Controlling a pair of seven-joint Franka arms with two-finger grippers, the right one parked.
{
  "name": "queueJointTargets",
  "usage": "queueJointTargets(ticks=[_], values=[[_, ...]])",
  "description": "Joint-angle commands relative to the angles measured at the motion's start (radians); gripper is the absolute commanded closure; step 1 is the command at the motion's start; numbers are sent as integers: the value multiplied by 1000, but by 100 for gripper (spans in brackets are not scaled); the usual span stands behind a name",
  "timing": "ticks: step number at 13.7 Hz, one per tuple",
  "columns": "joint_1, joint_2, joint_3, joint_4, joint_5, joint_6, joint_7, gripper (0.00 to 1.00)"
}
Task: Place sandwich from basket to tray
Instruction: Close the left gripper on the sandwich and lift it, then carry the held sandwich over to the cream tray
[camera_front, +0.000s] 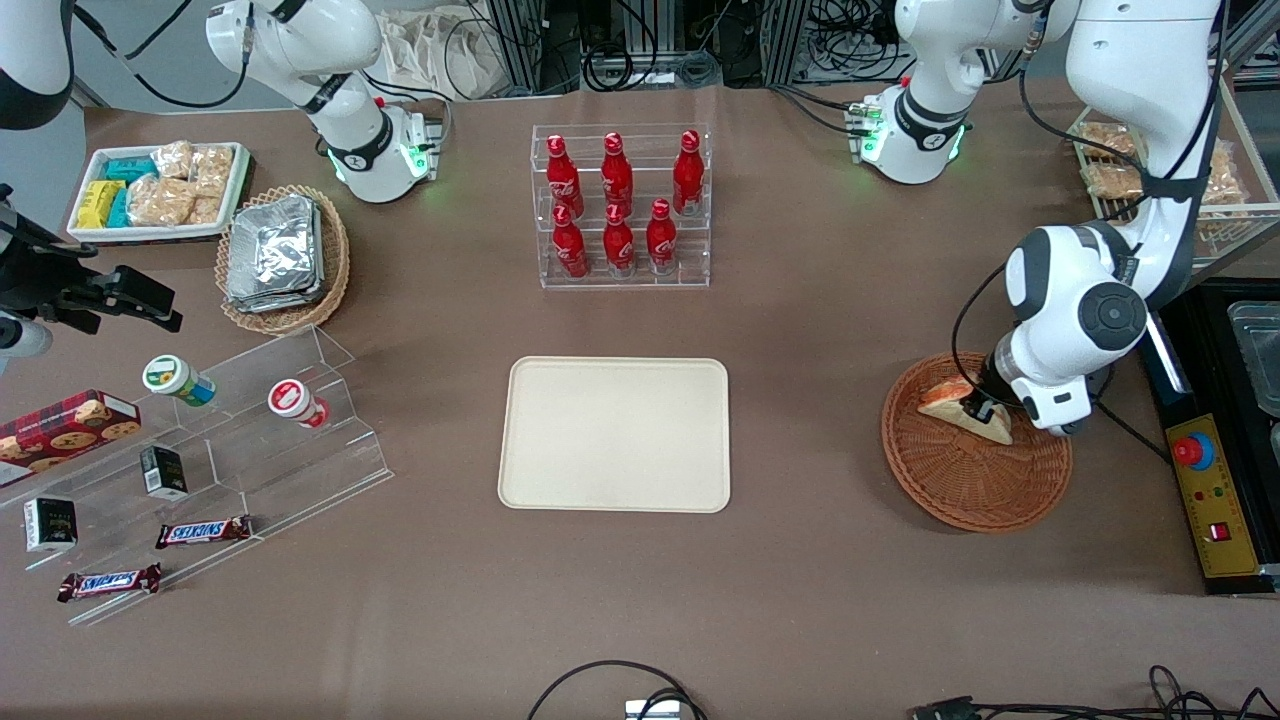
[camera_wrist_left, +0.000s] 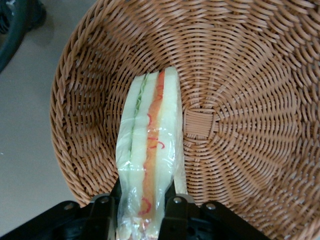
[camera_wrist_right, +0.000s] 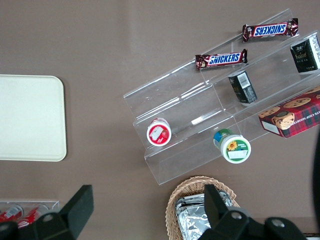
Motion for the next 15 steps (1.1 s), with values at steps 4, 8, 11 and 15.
queueJointTargets(ticks=[4,8,11,15], values=[[-34,-10,8,333,88,-391,299,100],[-96,22,-1,631,87,-646,591,100],[-201,93,-8,875,-17,-826,701,100],[-316,140,-91,933,-65,-808,618,100]])
